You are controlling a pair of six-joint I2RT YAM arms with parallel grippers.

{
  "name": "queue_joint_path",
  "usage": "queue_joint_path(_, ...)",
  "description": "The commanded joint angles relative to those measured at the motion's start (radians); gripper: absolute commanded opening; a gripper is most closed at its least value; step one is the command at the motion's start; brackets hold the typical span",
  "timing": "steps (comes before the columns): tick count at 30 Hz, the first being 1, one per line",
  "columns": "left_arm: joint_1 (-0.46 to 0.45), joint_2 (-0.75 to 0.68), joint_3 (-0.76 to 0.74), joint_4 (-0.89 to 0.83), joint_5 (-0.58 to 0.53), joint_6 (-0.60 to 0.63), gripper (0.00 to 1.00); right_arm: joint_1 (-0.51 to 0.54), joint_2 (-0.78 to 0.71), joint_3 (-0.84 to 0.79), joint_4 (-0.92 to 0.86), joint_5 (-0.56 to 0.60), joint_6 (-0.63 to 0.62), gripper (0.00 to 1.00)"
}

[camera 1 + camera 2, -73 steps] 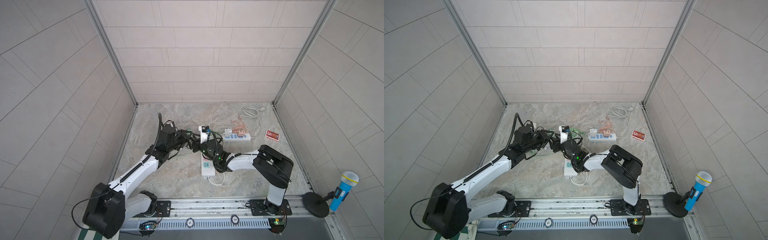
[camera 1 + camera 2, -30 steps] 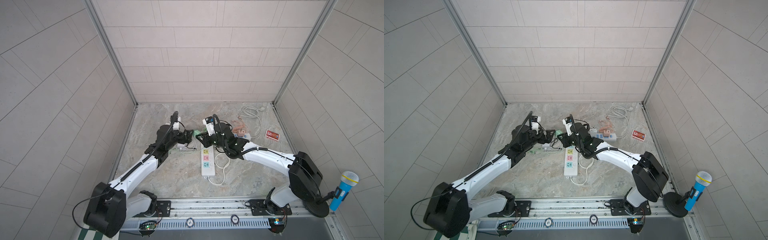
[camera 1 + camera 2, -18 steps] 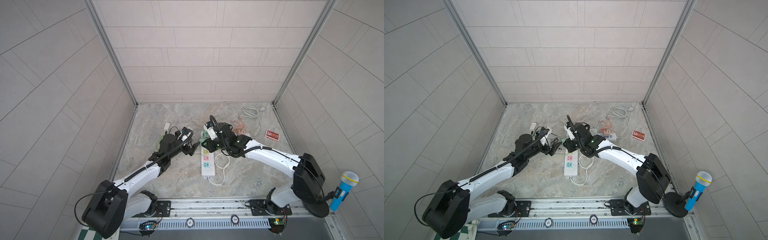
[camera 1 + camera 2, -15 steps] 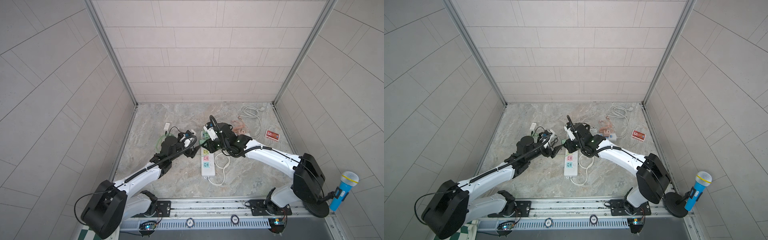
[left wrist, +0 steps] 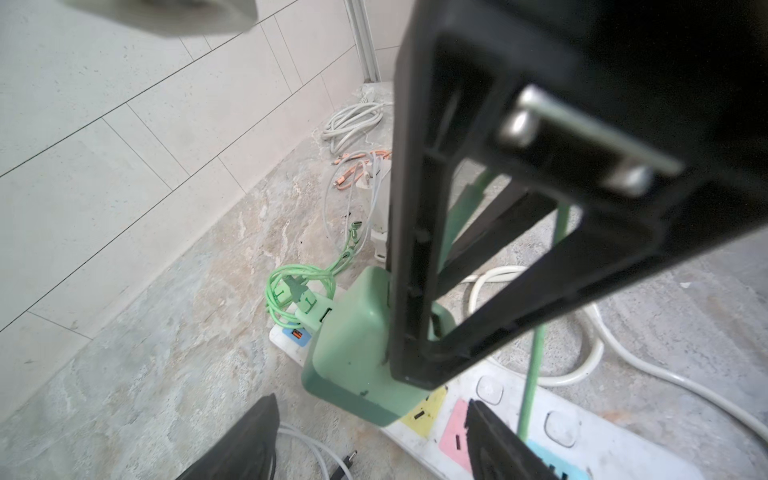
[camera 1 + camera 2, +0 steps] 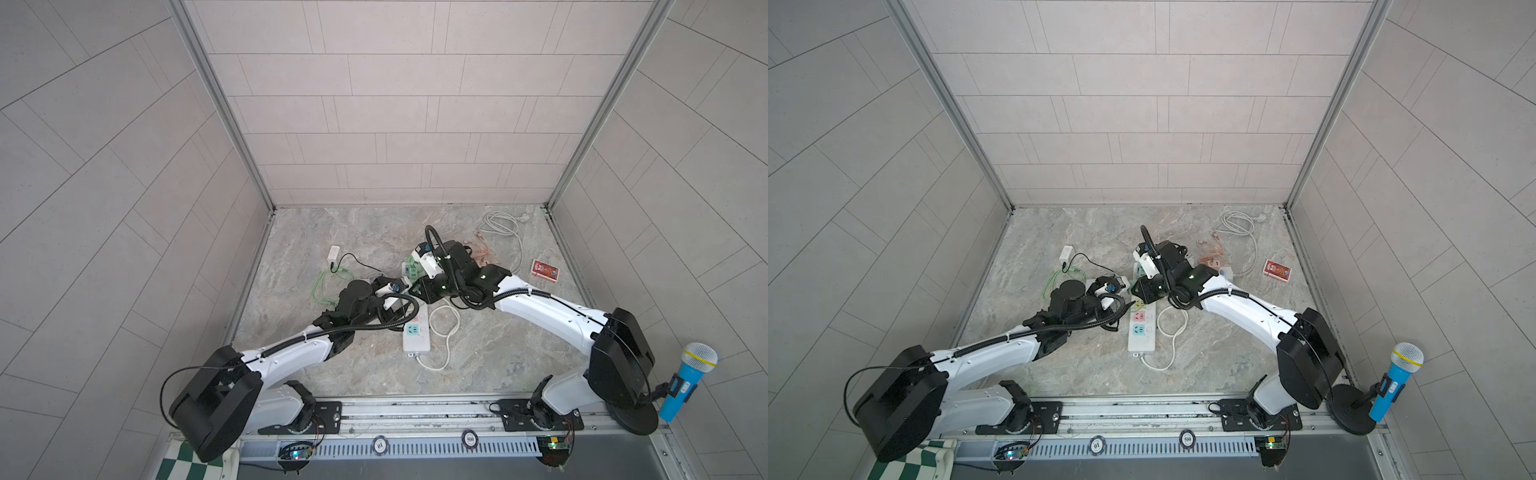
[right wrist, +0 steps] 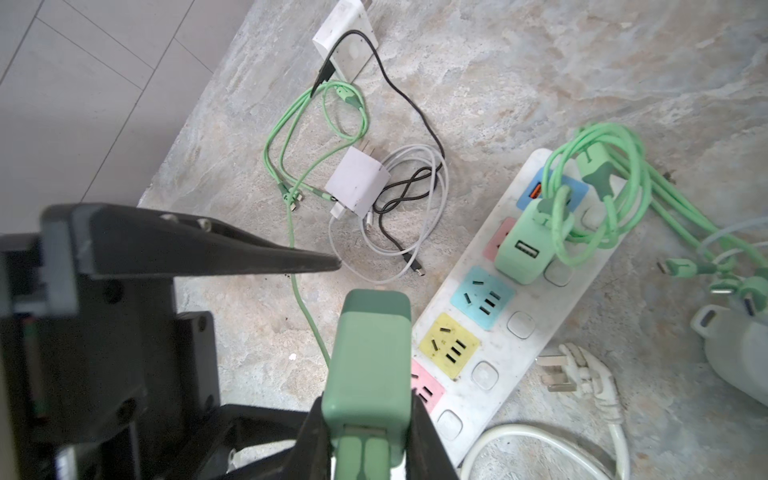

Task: Insert the plug
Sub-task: 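Move the green charger with the right gripper over the strip's sockets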

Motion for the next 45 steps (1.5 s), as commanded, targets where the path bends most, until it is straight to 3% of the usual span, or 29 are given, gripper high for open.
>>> queue_joint_path(1,-0.010,0.007,-0.019,0.074,-0.030,0.026,0.76,0.002,-0.033,-0.020,0.025,-0.048,-0.009,0.08)
queue_joint_path(10,-0.051,0.027,-0.020,0.106,-0.060,0.082,0.74,0.007,-0.024,-0.027,0.036,-0.084,0.003,0.08)
queue_joint_path(27,-0.062,0.063,0.028,0.065,-0.043,0.086,0.37,0.018,-0.022,-0.024,0.039,-0.094,-0.008,0.10)
queue_joint_path(30,-0.065,0.058,0.030,0.086,-0.034,0.066,0.31,0.019,-0.013,-0.020,0.035,-0.095,-0.005,0.16)
queue_joint_path(35,-0.067,0.048,0.037,0.103,-0.050,0.008,0.26,0.016,-0.041,-0.027,0.020,-0.026,0.006,0.40)
queue_joint_path(39,-0.067,0.027,0.055,0.065,-0.164,-0.030,0.24,-0.007,-0.105,-0.059,0.033,0.030,0.035,0.56)
queue_joint_path(41,-0.067,0.012,0.062,0.044,-0.223,-0.042,0.24,-0.023,-0.145,-0.088,0.053,0.052,0.047,0.60)
queue_joint_path(45,-0.067,-0.039,0.047,0.027,-0.238,-0.070,0.24,-0.054,-0.215,-0.133,0.072,0.061,0.067,0.63)
